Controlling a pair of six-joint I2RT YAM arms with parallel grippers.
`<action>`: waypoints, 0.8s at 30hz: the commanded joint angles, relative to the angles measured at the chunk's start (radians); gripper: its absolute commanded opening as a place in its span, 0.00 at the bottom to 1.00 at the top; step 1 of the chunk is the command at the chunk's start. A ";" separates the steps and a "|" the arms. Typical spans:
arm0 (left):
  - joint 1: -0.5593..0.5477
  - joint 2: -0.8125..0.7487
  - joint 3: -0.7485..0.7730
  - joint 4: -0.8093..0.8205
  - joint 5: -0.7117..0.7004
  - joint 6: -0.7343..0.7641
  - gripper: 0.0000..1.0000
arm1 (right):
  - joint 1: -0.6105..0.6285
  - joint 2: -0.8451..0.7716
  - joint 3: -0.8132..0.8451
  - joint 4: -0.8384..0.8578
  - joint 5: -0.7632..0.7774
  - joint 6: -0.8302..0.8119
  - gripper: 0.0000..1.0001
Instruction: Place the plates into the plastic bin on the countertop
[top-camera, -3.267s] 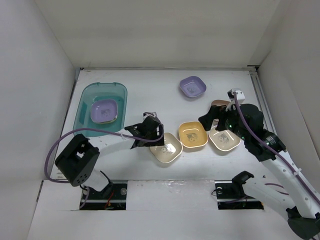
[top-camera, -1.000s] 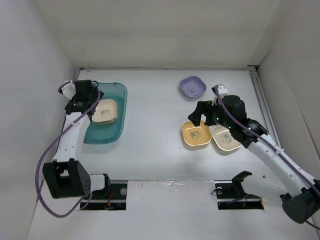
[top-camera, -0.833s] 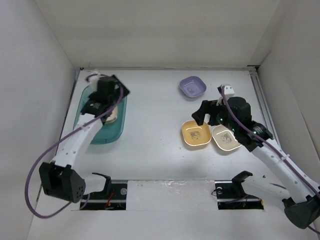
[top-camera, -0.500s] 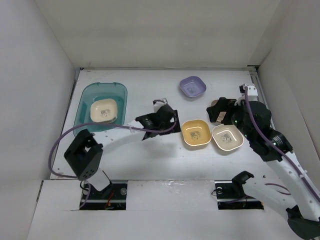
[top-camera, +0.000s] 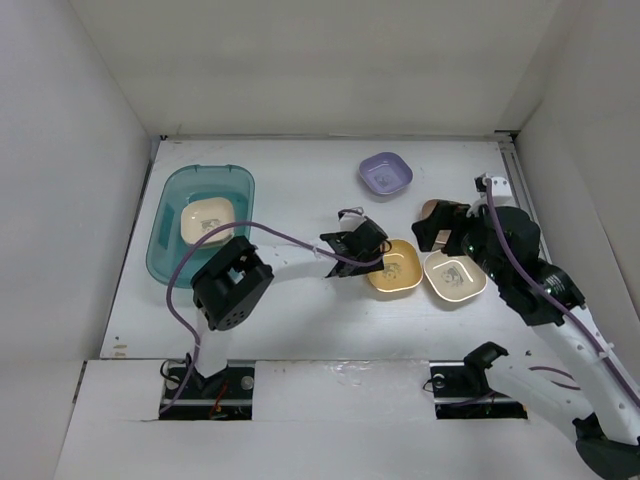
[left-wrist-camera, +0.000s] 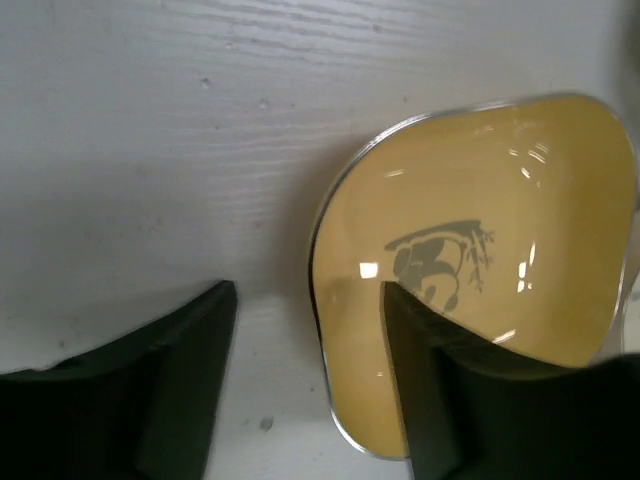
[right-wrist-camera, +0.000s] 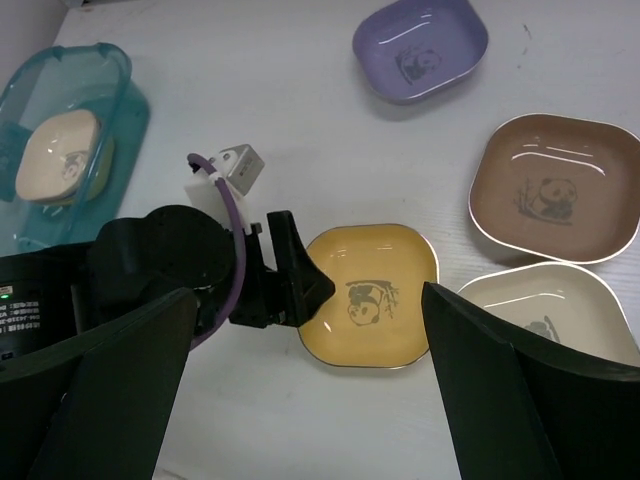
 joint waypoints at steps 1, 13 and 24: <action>0.003 0.018 0.043 -0.110 -0.092 -0.058 0.56 | -0.007 -0.021 0.004 0.023 -0.021 0.008 1.00; 0.083 -0.266 0.018 -0.375 -0.374 -0.071 0.00 | -0.056 0.080 -0.100 0.213 0.016 0.028 1.00; 0.809 -0.572 0.058 -0.328 -0.112 0.167 0.00 | -0.119 0.659 0.172 0.447 -0.137 -0.263 1.00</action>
